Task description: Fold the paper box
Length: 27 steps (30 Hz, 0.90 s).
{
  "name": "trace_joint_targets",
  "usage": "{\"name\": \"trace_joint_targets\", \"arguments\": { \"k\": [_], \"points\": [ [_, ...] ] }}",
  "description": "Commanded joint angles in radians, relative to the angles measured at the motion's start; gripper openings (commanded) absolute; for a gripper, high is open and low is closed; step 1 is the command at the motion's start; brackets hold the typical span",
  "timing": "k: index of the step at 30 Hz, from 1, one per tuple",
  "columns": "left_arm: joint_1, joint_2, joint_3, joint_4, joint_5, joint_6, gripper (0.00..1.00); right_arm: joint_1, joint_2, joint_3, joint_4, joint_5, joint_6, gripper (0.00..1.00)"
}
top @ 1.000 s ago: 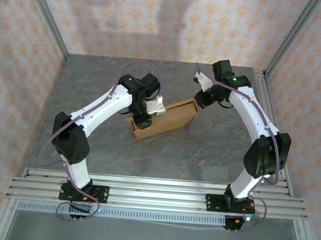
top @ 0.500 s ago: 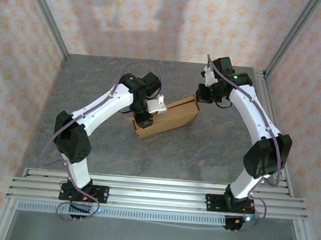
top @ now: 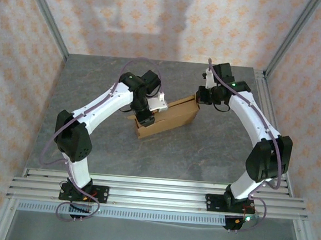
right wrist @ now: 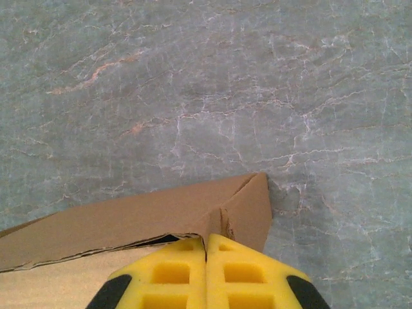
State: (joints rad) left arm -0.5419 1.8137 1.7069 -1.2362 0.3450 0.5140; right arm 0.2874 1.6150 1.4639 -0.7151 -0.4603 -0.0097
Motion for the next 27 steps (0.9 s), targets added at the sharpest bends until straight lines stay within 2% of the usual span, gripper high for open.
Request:
{"name": "trace_joint_targets", "arguments": {
  "k": [1, 4, 16, 27],
  "points": [
    [-0.002, 0.090, -0.047, 0.050, 0.087, 0.006, 0.40, 0.016, -0.001, -0.045, 0.035, 0.005, -0.050, 0.00],
    [0.002, 0.090, -0.044, 0.081, 0.095, -0.007, 0.49, 0.016, 0.006, -0.055, 0.060, 0.012, -0.058, 0.00],
    [0.001, 0.058, 0.001, 0.231, 0.087, -0.202, 0.99, 0.025, 0.021, -0.031, 0.062, 0.050, -0.024, 0.00],
    [0.000, -0.028, -0.009, 0.284, 0.094, -0.287, 1.00, 0.053, 0.058, 0.042, -0.014, 0.144, -0.011, 0.00]
  ]
}}
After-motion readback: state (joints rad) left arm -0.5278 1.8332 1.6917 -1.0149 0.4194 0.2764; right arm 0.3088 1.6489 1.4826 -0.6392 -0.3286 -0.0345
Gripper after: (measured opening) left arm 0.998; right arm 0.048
